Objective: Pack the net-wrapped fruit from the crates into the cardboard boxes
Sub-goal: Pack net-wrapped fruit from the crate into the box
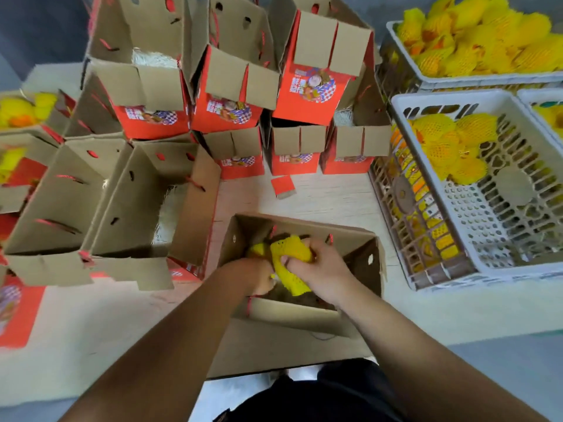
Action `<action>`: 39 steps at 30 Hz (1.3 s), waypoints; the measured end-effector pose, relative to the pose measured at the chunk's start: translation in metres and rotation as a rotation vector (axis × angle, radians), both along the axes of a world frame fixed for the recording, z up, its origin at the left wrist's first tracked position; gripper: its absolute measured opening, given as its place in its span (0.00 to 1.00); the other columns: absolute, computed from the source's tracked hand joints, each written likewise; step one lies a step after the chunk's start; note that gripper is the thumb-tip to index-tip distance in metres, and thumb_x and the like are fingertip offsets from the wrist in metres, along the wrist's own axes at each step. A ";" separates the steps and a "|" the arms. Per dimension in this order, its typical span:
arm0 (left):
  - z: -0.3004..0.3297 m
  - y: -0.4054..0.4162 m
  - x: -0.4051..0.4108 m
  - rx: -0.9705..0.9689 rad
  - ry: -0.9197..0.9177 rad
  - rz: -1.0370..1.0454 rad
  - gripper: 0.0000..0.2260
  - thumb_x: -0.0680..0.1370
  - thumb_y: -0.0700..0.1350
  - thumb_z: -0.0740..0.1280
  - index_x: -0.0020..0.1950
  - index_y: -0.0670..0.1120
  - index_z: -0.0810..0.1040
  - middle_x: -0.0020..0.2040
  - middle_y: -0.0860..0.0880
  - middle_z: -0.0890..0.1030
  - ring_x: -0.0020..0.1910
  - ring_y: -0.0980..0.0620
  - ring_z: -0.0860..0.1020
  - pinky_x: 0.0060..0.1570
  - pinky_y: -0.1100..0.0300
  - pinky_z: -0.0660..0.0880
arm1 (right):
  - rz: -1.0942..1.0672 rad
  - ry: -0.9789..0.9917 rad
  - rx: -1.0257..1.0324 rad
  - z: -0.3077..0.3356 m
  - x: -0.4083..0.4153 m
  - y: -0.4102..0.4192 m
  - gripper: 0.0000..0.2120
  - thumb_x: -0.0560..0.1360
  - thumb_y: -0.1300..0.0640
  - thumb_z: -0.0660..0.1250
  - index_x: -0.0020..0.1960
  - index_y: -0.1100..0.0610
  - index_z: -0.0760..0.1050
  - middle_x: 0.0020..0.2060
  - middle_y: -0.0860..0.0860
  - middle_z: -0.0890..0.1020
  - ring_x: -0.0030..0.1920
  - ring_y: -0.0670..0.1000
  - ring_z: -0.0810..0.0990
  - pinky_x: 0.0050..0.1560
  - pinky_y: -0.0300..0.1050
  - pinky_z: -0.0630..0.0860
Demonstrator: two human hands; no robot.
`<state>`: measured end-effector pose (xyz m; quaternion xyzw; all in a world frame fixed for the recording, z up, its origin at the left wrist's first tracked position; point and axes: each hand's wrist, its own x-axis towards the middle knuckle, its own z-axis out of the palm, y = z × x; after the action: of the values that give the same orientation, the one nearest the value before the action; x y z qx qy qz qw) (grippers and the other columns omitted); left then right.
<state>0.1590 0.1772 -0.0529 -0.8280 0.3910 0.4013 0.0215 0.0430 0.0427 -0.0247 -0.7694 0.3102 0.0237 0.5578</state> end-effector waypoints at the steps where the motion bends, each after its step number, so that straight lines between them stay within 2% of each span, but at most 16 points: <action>1: -0.006 0.000 -0.003 0.005 0.039 0.035 0.20 0.86 0.53 0.59 0.76 0.47 0.72 0.72 0.42 0.76 0.69 0.40 0.75 0.69 0.53 0.70 | 0.004 0.127 0.134 -0.003 0.006 -0.002 0.07 0.74 0.52 0.76 0.46 0.52 0.80 0.32 0.46 0.84 0.35 0.50 0.85 0.31 0.39 0.79; 2: -0.010 -0.002 -0.004 0.017 0.066 0.061 0.21 0.86 0.54 0.59 0.77 0.47 0.70 0.74 0.42 0.74 0.70 0.41 0.73 0.71 0.52 0.68 | -0.036 0.245 0.285 -0.006 0.013 -0.005 0.07 0.75 0.52 0.75 0.49 0.53 0.80 0.31 0.46 0.85 0.33 0.49 0.85 0.28 0.39 0.79; 4: -0.014 -0.007 -0.006 0.062 0.076 0.106 0.21 0.86 0.51 0.58 0.76 0.44 0.71 0.75 0.41 0.72 0.72 0.40 0.71 0.73 0.52 0.66 | -0.156 0.348 0.399 -0.018 0.028 -0.009 0.15 0.77 0.52 0.73 0.60 0.58 0.78 0.41 0.53 0.85 0.38 0.52 0.85 0.31 0.43 0.82; 7: -0.014 -0.017 -0.013 0.052 0.048 0.237 0.18 0.85 0.45 0.60 0.74 0.41 0.73 0.72 0.41 0.75 0.70 0.41 0.74 0.70 0.50 0.71 | -0.156 0.361 0.176 -0.035 0.050 -0.001 0.19 0.78 0.54 0.71 0.66 0.61 0.77 0.55 0.57 0.83 0.53 0.58 0.83 0.52 0.49 0.81; 10: -0.013 -0.020 -0.021 -0.011 0.034 0.315 0.17 0.84 0.44 0.61 0.72 0.42 0.74 0.70 0.41 0.76 0.69 0.40 0.75 0.68 0.51 0.72 | -0.017 0.454 0.166 -0.039 0.064 0.011 0.14 0.82 0.57 0.64 0.66 0.58 0.75 0.59 0.53 0.79 0.56 0.58 0.79 0.50 0.47 0.74; 12: -0.010 -0.016 -0.020 -0.032 0.019 0.329 0.16 0.84 0.44 0.61 0.70 0.42 0.75 0.69 0.41 0.76 0.68 0.40 0.74 0.69 0.51 0.71 | 0.019 0.494 0.135 -0.040 0.069 0.010 0.16 0.83 0.61 0.60 0.69 0.62 0.73 0.65 0.59 0.78 0.63 0.62 0.78 0.50 0.49 0.75; 15: -0.005 -0.004 -0.016 -0.080 0.083 0.403 0.19 0.84 0.46 0.60 0.74 0.43 0.73 0.74 0.41 0.72 0.71 0.40 0.72 0.70 0.54 0.69 | 0.060 0.492 0.095 -0.032 0.068 0.005 0.18 0.83 0.63 0.58 0.72 0.64 0.71 0.68 0.63 0.76 0.67 0.64 0.75 0.60 0.53 0.75; 17: 0.001 -0.004 -0.015 -0.187 0.075 0.425 0.18 0.84 0.47 0.60 0.73 0.47 0.74 0.69 0.43 0.77 0.66 0.42 0.76 0.66 0.54 0.74 | 0.072 0.482 0.069 -0.019 0.061 0.001 0.17 0.83 0.60 0.59 0.71 0.63 0.73 0.65 0.60 0.77 0.65 0.62 0.77 0.61 0.53 0.75; 19: 0.012 -0.014 -0.020 -0.388 0.045 0.472 0.13 0.84 0.49 0.60 0.66 0.52 0.79 0.58 0.48 0.84 0.55 0.46 0.81 0.56 0.55 0.78 | 0.066 0.359 0.016 -0.006 0.048 -0.010 0.15 0.82 0.60 0.60 0.67 0.60 0.77 0.58 0.58 0.81 0.58 0.60 0.80 0.55 0.49 0.76; 21: 0.023 -0.036 -0.030 -0.625 0.102 0.567 0.11 0.84 0.48 0.60 0.63 0.56 0.79 0.56 0.54 0.84 0.54 0.53 0.80 0.51 0.61 0.77 | -0.014 0.112 0.006 0.010 0.027 -0.023 0.13 0.82 0.60 0.59 0.59 0.56 0.81 0.51 0.54 0.85 0.54 0.55 0.82 0.54 0.48 0.78; 23: 0.036 -0.065 -0.044 -0.822 0.221 0.619 0.14 0.83 0.48 0.60 0.67 0.58 0.77 0.62 0.58 0.81 0.60 0.59 0.78 0.59 0.65 0.73 | -0.153 -0.138 -0.037 0.029 0.007 -0.039 0.12 0.82 0.62 0.61 0.55 0.52 0.82 0.47 0.47 0.86 0.51 0.46 0.83 0.53 0.40 0.78; 25: 0.048 -0.099 -0.058 -0.937 0.284 0.617 0.16 0.81 0.48 0.58 0.67 0.59 0.75 0.64 0.58 0.81 0.63 0.60 0.77 0.65 0.62 0.72 | -0.269 -0.306 -0.104 0.046 -0.006 -0.060 0.13 0.81 0.65 0.62 0.54 0.50 0.81 0.46 0.44 0.85 0.50 0.41 0.83 0.52 0.34 0.77; 30: 0.070 -0.198 -0.084 -1.087 0.382 0.623 0.20 0.78 0.46 0.57 0.68 0.52 0.77 0.65 0.54 0.81 0.64 0.59 0.77 0.65 0.67 0.70 | -0.416 -0.413 -0.231 0.066 -0.023 -0.141 0.12 0.80 0.66 0.62 0.57 0.53 0.79 0.50 0.47 0.85 0.52 0.44 0.83 0.54 0.38 0.78; 35: 0.079 -0.309 -0.091 -1.016 0.258 0.420 0.17 0.81 0.41 0.59 0.67 0.47 0.80 0.63 0.46 0.82 0.63 0.47 0.79 0.64 0.53 0.74 | -0.537 -0.364 -0.369 0.056 -0.045 -0.246 0.10 0.81 0.61 0.60 0.56 0.53 0.79 0.46 0.44 0.83 0.47 0.38 0.80 0.47 0.36 0.75; 37: 0.078 -0.356 -0.086 -0.913 0.034 0.278 0.16 0.82 0.41 0.60 0.66 0.49 0.81 0.62 0.46 0.83 0.62 0.43 0.79 0.61 0.52 0.73 | -0.525 -0.297 -0.392 0.044 -0.045 -0.292 0.10 0.81 0.61 0.59 0.57 0.56 0.78 0.44 0.44 0.82 0.43 0.38 0.79 0.43 0.42 0.74; 39: 0.071 -0.390 -0.077 -0.728 -0.244 0.124 0.15 0.83 0.46 0.59 0.65 0.53 0.80 0.61 0.49 0.83 0.62 0.44 0.78 0.62 0.51 0.70 | -0.467 -0.145 -0.416 0.028 -0.038 -0.335 0.11 0.81 0.60 0.59 0.61 0.55 0.76 0.48 0.47 0.82 0.46 0.47 0.80 0.43 0.45 0.71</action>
<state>0.0817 -0.2129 0.0186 -0.8453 0.4515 0.1353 -0.2516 0.0047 -0.2926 0.0031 -0.7746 0.4361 -0.2238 0.3996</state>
